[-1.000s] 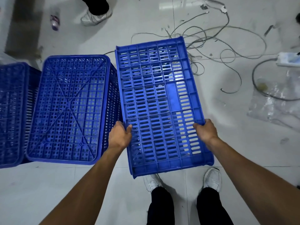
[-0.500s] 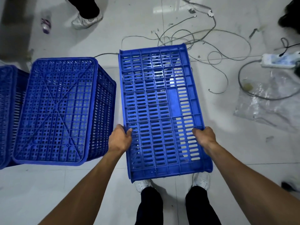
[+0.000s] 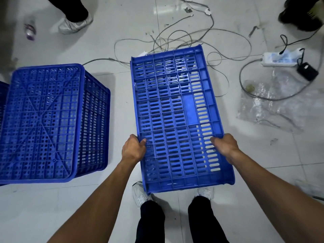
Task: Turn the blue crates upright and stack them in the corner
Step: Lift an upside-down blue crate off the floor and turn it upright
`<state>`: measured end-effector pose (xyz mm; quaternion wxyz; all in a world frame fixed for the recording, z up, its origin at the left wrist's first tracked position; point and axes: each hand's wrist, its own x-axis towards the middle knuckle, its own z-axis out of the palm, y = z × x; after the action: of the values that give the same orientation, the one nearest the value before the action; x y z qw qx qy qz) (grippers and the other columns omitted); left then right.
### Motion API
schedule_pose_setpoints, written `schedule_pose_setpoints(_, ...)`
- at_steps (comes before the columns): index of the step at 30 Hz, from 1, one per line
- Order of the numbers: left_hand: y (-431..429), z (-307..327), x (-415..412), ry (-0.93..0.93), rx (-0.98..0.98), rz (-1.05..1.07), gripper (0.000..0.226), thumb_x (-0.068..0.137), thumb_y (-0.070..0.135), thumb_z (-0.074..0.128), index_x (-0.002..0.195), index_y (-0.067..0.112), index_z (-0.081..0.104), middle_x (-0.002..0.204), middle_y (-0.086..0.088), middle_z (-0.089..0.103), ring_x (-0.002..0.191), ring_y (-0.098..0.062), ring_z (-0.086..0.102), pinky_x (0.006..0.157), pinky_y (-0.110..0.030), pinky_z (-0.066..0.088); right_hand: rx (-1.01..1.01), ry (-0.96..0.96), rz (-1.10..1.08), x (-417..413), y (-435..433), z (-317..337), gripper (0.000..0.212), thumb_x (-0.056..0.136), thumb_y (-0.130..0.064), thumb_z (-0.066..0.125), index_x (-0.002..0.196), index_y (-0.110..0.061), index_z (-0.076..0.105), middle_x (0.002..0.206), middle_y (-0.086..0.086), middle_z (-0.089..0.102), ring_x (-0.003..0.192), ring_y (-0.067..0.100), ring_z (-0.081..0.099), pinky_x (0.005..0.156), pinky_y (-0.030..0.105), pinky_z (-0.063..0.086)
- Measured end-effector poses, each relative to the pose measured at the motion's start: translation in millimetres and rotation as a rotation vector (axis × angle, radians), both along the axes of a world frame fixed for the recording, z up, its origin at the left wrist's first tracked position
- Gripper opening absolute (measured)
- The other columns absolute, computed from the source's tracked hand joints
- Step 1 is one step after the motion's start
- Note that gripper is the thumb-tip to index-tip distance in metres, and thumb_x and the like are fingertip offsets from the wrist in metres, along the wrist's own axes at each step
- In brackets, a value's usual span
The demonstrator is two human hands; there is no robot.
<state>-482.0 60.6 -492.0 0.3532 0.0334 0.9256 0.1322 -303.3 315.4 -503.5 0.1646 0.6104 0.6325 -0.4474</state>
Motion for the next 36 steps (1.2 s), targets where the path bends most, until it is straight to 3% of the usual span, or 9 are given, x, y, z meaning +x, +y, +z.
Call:
schedule_pose_setpoints(8, 13, -7, 23, -0.025, 0.037, 0.040, 0.038, 0.100, 0.039, 0.050, 0.118, 0.006, 0.049, 0.118, -0.014, 0.062, 0.103, -0.032, 0.060, 0.076, -0.034, 0.042, -0.021, 0.017, -0.008, 13, 22, 9, 0.033, 0.084, -0.029, 0.061, 0.105, -0.005, 0.059, 0.098, 0.012, 0.070, 0.081, 0.028, 0.070, 0.081, 0.047, 0.060)
schedule_pose_setpoints(11, 17, -6, 25, -0.033, 0.047, 0.039, 0.038, 0.100, 0.039, 0.050, 0.119, 0.005, 0.049, 0.120, -0.013, 0.062, 0.106, -0.032, 0.060, 0.077, -0.034, 0.042, -0.024, 0.007, 0.000, 16, 28, 15, 0.042, 0.075, -0.028, 0.061, 0.111, -0.006, 0.061, 0.096, 0.009, 0.071, 0.079, 0.027, 0.070, 0.078, 0.043, 0.060)
schedule_pose_setpoints(15, 23, -4, 20, -0.036, 0.061, 0.041, 0.037, 0.100, 0.038, 0.050, 0.118, 0.006, 0.049, 0.119, -0.014, 0.062, 0.106, -0.033, 0.059, 0.080, -0.035, 0.043, 0.047, 0.010, -0.017, 16, 23, 34, 0.026, 0.070, -0.026, 0.061, 0.091, -0.011, 0.066, 0.083, 0.005, 0.074, 0.071, 0.026, 0.071, 0.075, 0.044, 0.060)
schedule_pose_setpoints(20, 25, -5, 5, -0.087, -0.002, 0.057, 0.040, 0.101, 0.039, 0.049, 0.123, 0.006, 0.049, 0.122, -0.014, 0.060, 0.110, -0.033, 0.059, 0.086, -0.038, 0.045, 0.133, 0.077, -0.011, 12, 7, 52, 0.015, 0.078, -0.019, 0.060, 0.083, -0.007, 0.067, 0.074, 0.003, 0.072, 0.058, 0.018, 0.067, 0.053, 0.027, 0.046)
schedule_pose_setpoints(22, 24, -9, 3, -0.119, -0.030, 0.049, 0.041, 0.100, 0.038, 0.050, 0.126, 0.006, 0.049, 0.126, -0.014, 0.059, 0.113, -0.033, 0.058, 0.092, -0.039, 0.047, 0.165, 0.103, -0.009, 10, -1, 55, 0.016, 0.077, -0.021, 0.060, 0.082, -0.008, 0.067, 0.074, 0.004, 0.071, 0.060, 0.020, 0.068, 0.054, 0.030, 0.050)
schedule_pose_setpoints(25, 19, -16, 6, -0.175, -0.041, 0.064, 0.049, 0.098, 0.039, 0.053, 0.131, 0.005, 0.046, 0.132, -0.015, 0.055, 0.118, -0.034, 0.056, 0.100, -0.042, 0.047, 0.215, 0.115, 0.020, 5, -14, 59, 0.019, 0.072, -0.029, 0.061, 0.079, -0.011, 0.065, 0.073, 0.005, 0.070, 0.069, 0.028, 0.067, 0.068, 0.040, 0.058)
schedule_pose_setpoints(29, 9, -20, 9, -0.210, -0.001, 0.139, 0.056, 0.097, 0.043, 0.052, 0.135, 0.004, 0.041, 0.134, -0.015, 0.053, 0.120, -0.034, 0.055, 0.099, -0.040, 0.046, 0.227, 0.155, 0.102, -9, -29, 66, 0.013, 0.076, -0.028, 0.065, 0.080, -0.016, 0.065, 0.071, 0.003, 0.070, 0.064, 0.021, 0.066, 0.063, 0.034, 0.054)
schedule_pose_setpoints(33, 6, -8, 7, 0.013, 0.081, 0.099, 0.053, 0.098, 0.037, 0.052, 0.139, 0.006, 0.041, 0.140, -0.014, 0.046, 0.119, -0.034, 0.055, 0.101, -0.042, 0.045, 0.186, 0.150, 0.230, -22, -49, 64, 0.022, 0.075, -0.039, 0.063, 0.080, -0.017, 0.060, 0.073, 0.004, 0.068, 0.065, 0.027, 0.067, 0.063, 0.045, 0.058)
schedule_pose_setpoints(36, 17, 11, 2, 0.161, 0.280, 0.057, 0.037, 0.098, 0.034, 0.053, 0.128, 0.012, 0.054, 0.128, -0.007, 0.058, 0.109, -0.027, 0.062, 0.096, -0.038, 0.049, 0.131, 0.146, 0.322, -34, -72, 60, 0.042, 0.071, -0.054, 0.058, 0.092, -0.018, 0.060, 0.083, 0.005, 0.069, 0.075, 0.030, 0.067, 0.066, 0.043, 0.058)
